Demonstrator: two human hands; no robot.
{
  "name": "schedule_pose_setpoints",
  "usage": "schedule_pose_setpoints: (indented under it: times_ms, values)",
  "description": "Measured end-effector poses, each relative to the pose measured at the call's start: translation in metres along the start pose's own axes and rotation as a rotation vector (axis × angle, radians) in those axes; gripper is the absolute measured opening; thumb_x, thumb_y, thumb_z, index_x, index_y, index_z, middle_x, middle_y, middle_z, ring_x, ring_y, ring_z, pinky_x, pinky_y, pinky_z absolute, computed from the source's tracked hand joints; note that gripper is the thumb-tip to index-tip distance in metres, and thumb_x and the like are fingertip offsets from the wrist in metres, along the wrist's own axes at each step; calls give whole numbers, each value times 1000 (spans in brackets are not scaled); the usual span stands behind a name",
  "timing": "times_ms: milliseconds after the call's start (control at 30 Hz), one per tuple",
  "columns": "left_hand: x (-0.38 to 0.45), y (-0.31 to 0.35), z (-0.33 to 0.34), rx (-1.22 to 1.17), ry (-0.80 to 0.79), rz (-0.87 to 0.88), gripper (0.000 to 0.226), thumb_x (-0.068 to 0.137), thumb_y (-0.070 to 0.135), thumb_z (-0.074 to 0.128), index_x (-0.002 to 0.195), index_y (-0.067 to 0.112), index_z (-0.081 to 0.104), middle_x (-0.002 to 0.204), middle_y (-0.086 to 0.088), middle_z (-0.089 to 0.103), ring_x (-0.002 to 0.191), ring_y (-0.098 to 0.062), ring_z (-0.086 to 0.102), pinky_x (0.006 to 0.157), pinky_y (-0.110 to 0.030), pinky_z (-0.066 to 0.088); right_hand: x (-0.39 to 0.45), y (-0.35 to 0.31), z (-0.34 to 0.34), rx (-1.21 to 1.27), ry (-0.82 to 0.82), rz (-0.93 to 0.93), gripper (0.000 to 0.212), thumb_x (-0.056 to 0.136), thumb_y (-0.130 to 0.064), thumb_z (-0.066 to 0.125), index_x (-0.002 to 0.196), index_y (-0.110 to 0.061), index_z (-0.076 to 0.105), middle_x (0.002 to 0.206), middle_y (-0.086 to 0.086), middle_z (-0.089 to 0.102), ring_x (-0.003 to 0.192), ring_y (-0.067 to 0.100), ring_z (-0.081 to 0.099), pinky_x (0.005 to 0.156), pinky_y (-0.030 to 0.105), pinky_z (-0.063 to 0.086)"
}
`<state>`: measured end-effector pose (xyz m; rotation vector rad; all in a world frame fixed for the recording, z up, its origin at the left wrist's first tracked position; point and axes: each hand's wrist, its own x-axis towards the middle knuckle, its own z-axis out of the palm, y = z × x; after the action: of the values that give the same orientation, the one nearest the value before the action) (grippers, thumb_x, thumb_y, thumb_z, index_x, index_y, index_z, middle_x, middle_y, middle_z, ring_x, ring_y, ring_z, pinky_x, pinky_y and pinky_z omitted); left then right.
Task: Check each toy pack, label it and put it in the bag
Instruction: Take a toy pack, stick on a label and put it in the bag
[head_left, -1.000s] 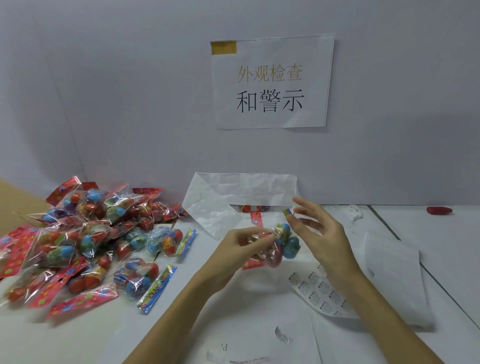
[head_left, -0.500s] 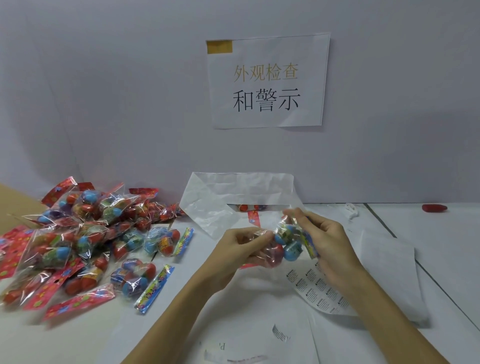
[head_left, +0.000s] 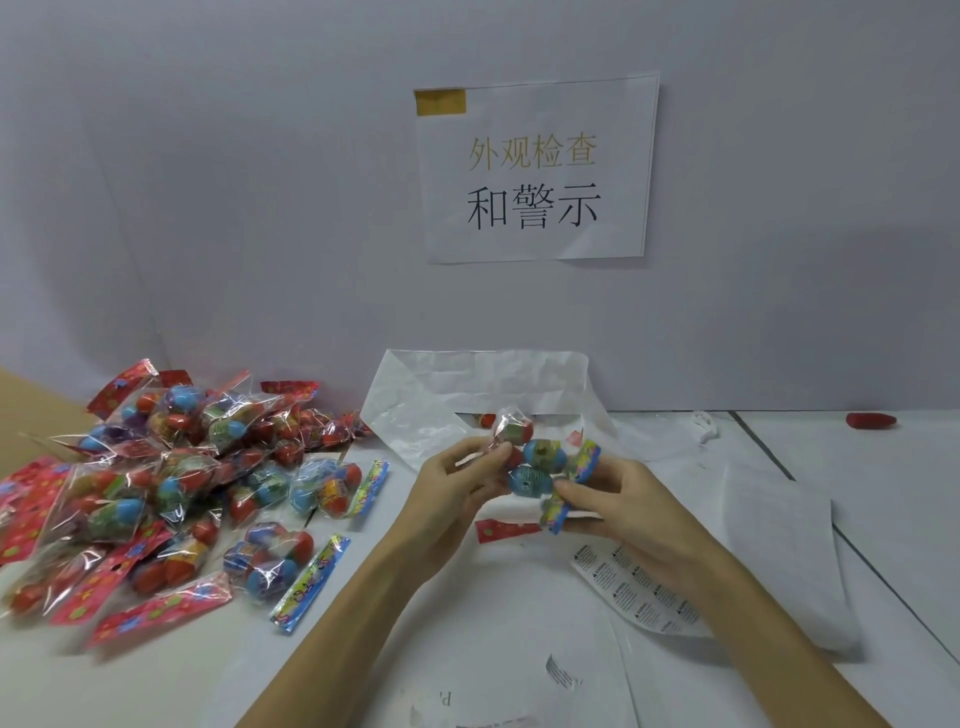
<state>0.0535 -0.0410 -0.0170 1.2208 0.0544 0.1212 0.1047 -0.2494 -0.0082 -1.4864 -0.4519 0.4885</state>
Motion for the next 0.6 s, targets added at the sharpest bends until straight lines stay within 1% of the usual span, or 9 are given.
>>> schedule_pose_setpoints:
  times_ms: [67, 167, 233, 300, 400, 433, 500, 567, 600]
  values:
    - [-1, -1, -1, 11, -42, -25, 47, 87, 17, 83, 129, 10, 64, 121, -22, 73, 112, -40, 71, 89, -42, 62, 2, 0, -1, -23, 135, -76, 17, 100, -15, 67, 112, -18, 79, 108, 4, 80, 101, 22, 77, 83, 31, 62]
    - [-5, -1, 1, 345, -150, 0, 45, 84, 19, 87, 121, 15, 62, 116, -14, 76, 108, -38, 73, 97, -50, 59, 3, 0, -1, -36, 255, -149, 10, 96, -26, 73, 101, -24, 81, 97, 2, 81, 90, 17, 77, 70, 22, 58]
    - [-8, -5, 5, 477, -171, 0, 45, 77, 28, 92, 109, 13, 64, 110, -9, 78, 105, -34, 74, 96, -51, 60, 4, 1, -1, -61, 284, -177, 10, 95, -30, 74, 101, -24, 80, 94, 3, 80, 85, 18, 74, 68, 25, 57]
    - [-10, -6, 8, 406, -129, -9, 57, 76, 29, 93, 117, 13, 58, 110, -9, 78, 102, -33, 76, 90, -52, 62, 4, -1, 0, 0, 240, -209, 19, 99, -34, 67, 108, -22, 78, 100, 4, 80, 91, 18, 76, 72, 23, 58]
    - [-8, -3, 7, 318, -9, 62, 72, 84, 38, 85, 139, 27, 41, 105, -9, 79, 91, -25, 77, 79, -34, 62, 4, -6, -7, 39, 238, -247, 20, 106, -23, 57, 116, -16, 74, 103, 6, 80, 94, 21, 78, 76, 24, 61]
    - [-6, -4, 6, 331, 40, 120, 73, 87, 39, 80, 144, 34, 35, 102, -9, 80, 87, -23, 77, 78, -29, 61, 4, -5, -12, -46, 264, -236, 18, 106, -17, 58, 114, -17, 74, 101, 6, 80, 92, 22, 77, 76, 25, 62]
    - [-3, -9, 2, 352, 104, 237, 73, 96, 31, 73, 149, 48, 26, 99, -10, 79, 86, -26, 77, 80, -30, 62, 4, -2, -22, -353, 240, -166, 15, 102, -15, 64, 107, -24, 75, 99, 1, 79, 89, 15, 76, 80, 27, 61]
    - [-2, -13, 2, 401, 115, 334, 64, 103, 15, 63, 149, 49, 33, 102, -12, 75, 89, -30, 75, 82, -36, 64, 1, 2, -29, -657, 75, -44, 16, 96, -28, 72, 110, -36, 73, 109, -12, 75, 99, -1, 70, 91, 23, 55]
    - [-1, -14, 2, 456, 117, 378, 54, 105, 10, 58, 145, 43, 43, 109, -13, 71, 91, -30, 74, 81, -38, 64, -2, 3, -32, -761, -25, 17, 25, 92, -36, 75, 116, -41, 70, 118, -19, 70, 108, -7, 64, 98, 21, 51]
